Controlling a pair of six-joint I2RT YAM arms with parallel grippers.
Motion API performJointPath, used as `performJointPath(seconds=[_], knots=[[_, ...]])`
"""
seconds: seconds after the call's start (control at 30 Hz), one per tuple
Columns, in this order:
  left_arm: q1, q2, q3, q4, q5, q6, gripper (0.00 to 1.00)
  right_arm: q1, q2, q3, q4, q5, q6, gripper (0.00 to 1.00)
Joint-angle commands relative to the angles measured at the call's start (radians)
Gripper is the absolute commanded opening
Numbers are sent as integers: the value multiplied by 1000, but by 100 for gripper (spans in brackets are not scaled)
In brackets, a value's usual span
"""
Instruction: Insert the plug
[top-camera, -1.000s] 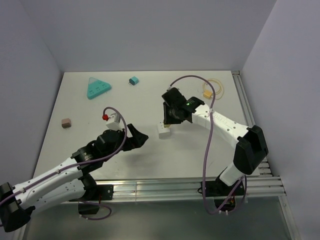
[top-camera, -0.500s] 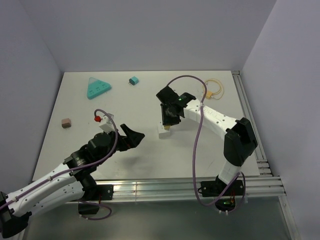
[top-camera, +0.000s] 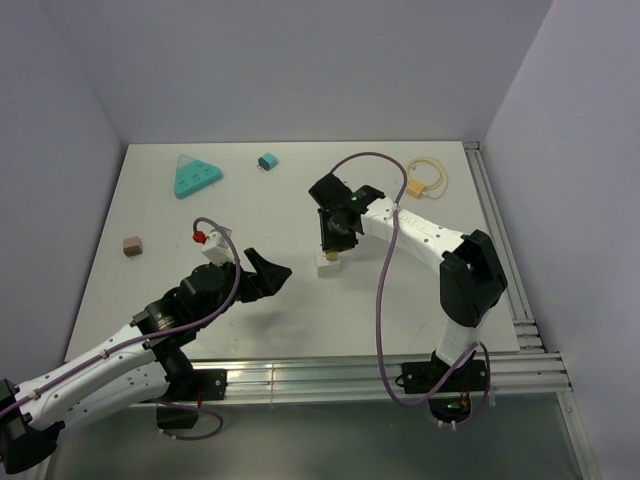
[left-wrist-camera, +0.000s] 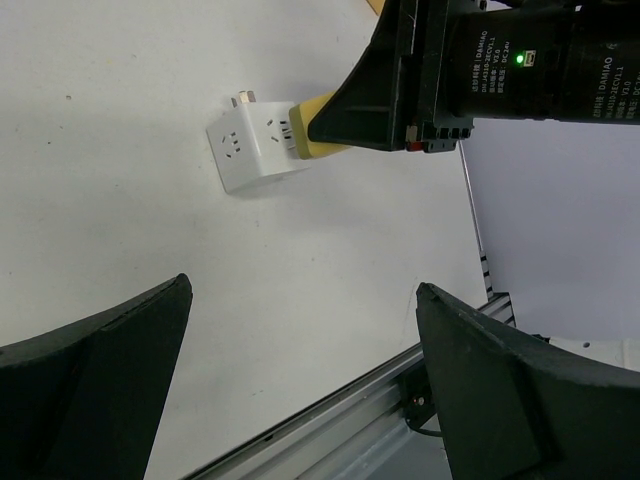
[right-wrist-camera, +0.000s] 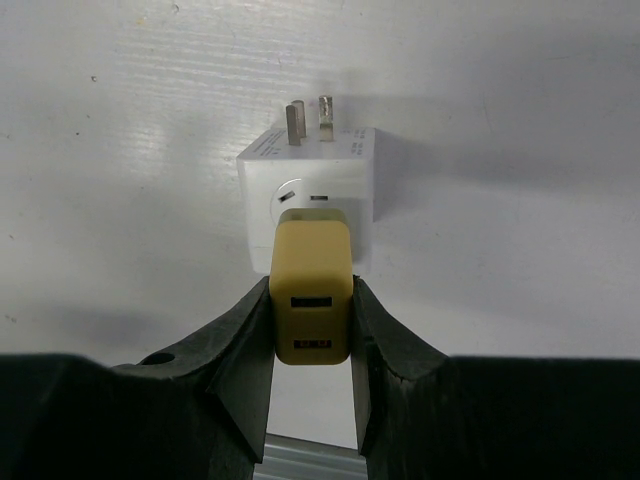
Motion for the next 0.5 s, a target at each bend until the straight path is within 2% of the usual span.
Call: performJointPath(seconds=[0.0,0.47], knots=[[3,-13,-9,48,13,18,100,4,9,33,27,13,8,0],[1,-8,-9,61,31,25,99,4,46,45,13,60,5,0]])
